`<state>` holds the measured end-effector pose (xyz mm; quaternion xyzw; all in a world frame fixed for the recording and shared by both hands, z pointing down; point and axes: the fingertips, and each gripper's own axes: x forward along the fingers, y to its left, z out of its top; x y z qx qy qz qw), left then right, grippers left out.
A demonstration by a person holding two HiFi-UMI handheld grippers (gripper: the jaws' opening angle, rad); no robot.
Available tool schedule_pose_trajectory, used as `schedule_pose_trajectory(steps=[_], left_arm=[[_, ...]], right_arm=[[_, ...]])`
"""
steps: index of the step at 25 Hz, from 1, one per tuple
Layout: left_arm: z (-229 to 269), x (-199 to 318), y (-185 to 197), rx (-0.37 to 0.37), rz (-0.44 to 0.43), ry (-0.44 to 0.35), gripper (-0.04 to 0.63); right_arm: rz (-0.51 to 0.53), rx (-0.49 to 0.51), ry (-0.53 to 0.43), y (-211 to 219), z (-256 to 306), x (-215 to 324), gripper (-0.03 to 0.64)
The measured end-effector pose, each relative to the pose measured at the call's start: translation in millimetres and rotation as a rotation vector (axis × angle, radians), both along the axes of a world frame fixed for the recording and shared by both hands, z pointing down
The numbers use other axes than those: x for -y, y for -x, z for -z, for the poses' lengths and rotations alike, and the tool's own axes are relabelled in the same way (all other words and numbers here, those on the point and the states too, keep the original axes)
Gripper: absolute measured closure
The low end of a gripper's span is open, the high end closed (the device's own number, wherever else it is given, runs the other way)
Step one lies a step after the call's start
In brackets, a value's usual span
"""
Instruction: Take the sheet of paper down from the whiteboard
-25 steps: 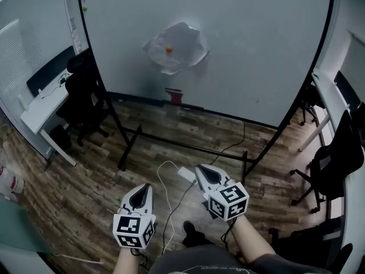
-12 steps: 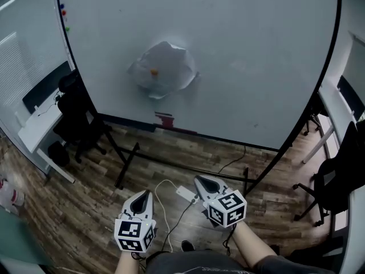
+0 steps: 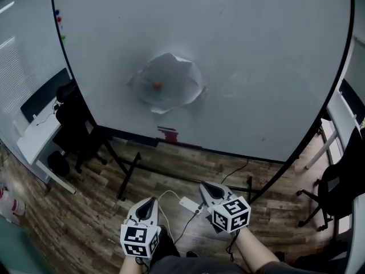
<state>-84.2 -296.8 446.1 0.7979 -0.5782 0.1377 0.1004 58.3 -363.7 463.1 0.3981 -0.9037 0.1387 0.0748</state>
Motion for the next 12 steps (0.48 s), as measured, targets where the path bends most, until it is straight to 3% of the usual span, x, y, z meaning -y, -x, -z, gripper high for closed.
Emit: schedule_pose_trajectory(steps=[8, 12], left_arm=[[21.7, 94.4, 20.7, -0.008, -0.137, -0.060, 0.580], [41.5, 144.9, 40.0, -0.005, -0.189, -0.116, 0.580]], right_arm=[[-0.126, -0.007, -0.024, 21.7, 15.2, 73.9, 0.594], [-0.249, 0.004, -0.040, 27.3, 25.4, 119.3, 0.594]])
